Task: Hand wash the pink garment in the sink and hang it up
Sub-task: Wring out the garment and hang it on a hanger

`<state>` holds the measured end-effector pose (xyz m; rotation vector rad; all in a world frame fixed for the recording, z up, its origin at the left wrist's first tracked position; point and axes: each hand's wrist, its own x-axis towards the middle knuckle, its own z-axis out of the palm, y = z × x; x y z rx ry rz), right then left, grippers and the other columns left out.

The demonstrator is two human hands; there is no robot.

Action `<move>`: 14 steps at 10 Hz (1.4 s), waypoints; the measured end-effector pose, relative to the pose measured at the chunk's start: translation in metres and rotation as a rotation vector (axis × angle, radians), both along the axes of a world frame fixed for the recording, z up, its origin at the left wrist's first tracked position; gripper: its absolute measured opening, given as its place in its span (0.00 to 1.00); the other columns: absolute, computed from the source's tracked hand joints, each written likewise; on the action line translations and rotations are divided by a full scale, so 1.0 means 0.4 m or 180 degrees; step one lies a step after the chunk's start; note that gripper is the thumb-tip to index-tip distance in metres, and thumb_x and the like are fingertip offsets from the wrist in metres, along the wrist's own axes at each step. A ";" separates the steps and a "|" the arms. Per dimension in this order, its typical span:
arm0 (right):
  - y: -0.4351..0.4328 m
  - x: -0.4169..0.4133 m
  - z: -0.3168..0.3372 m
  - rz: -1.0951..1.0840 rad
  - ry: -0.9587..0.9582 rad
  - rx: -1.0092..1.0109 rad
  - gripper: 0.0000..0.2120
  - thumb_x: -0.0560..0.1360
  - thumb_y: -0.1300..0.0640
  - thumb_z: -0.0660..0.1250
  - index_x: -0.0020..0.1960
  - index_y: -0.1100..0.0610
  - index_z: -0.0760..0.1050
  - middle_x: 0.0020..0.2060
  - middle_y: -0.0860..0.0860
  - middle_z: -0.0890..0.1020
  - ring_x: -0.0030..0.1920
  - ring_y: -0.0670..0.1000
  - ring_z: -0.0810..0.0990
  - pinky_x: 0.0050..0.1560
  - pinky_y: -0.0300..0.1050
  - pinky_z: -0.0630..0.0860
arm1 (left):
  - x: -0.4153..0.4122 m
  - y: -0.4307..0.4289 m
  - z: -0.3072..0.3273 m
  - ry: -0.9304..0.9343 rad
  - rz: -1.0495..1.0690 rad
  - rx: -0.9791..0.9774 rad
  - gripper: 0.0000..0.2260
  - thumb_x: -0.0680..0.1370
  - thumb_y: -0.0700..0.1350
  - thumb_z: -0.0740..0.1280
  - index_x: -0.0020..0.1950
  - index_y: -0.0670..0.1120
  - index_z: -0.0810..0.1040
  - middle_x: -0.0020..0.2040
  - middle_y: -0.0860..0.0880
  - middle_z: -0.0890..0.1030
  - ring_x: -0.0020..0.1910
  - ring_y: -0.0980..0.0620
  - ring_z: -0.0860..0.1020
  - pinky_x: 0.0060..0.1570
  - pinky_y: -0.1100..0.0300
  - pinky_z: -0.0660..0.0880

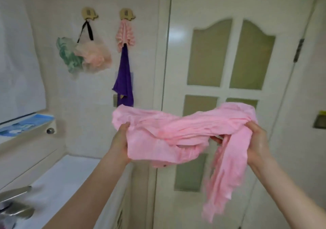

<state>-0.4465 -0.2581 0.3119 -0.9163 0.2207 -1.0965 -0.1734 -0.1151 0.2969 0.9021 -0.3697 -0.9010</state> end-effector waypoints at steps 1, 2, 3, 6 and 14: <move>0.007 -0.119 0.037 -0.0200 0.0205 0.0230 0.24 0.67 0.51 0.62 0.60 0.60 0.79 0.56 0.63 0.80 0.53 0.64 0.80 0.46 0.67 0.77 | -0.093 -0.031 0.020 0.0171 -0.0217 0.0013 0.12 0.82 0.49 0.55 0.43 0.45 0.71 0.24 0.49 0.79 0.38 0.49 0.74 0.52 0.53 0.69; 0.027 -0.277 0.064 -0.0506 0.0503 0.0237 0.45 0.53 0.54 0.77 0.67 0.66 0.69 0.59 0.64 0.77 0.52 0.66 0.80 0.45 0.68 0.78 | -0.199 -0.061 0.059 0.0164 -0.0418 -0.0144 0.05 0.73 0.45 0.64 0.42 0.45 0.71 0.20 0.49 0.77 0.32 0.48 0.77 0.57 0.53 0.69; 0.057 -0.388 0.088 -0.0783 0.0662 0.0357 0.29 0.63 0.56 0.71 0.61 0.66 0.74 0.50 0.65 0.82 0.43 0.64 0.83 0.38 0.60 0.81 | -0.255 -0.092 0.100 0.0339 -0.1013 -0.0765 0.25 0.45 0.44 0.76 0.39 0.40 0.78 0.28 0.46 0.81 0.28 0.49 0.82 0.54 0.55 0.76; 0.147 -0.697 0.164 -0.1387 0.1103 0.0426 0.13 0.78 0.55 0.57 0.48 0.61 0.77 0.35 0.59 0.84 0.32 0.58 0.83 0.31 0.52 0.81 | -0.476 -0.194 0.167 -0.3115 0.0622 0.0297 0.14 0.81 0.44 0.60 0.62 0.36 0.73 0.57 0.38 0.78 0.55 0.42 0.78 0.54 0.53 0.73; 0.445 -1.019 0.032 -0.0317 0.1194 -0.0103 0.10 0.61 0.60 0.72 0.43 0.58 0.84 0.41 0.54 0.85 0.42 0.51 0.84 0.44 0.45 0.81 | -1.277 -0.081 0.366 -0.0152 -0.1724 -0.1252 0.13 0.80 0.31 0.55 0.63 0.37 0.70 0.59 0.37 0.75 0.57 0.42 0.78 0.57 0.52 0.76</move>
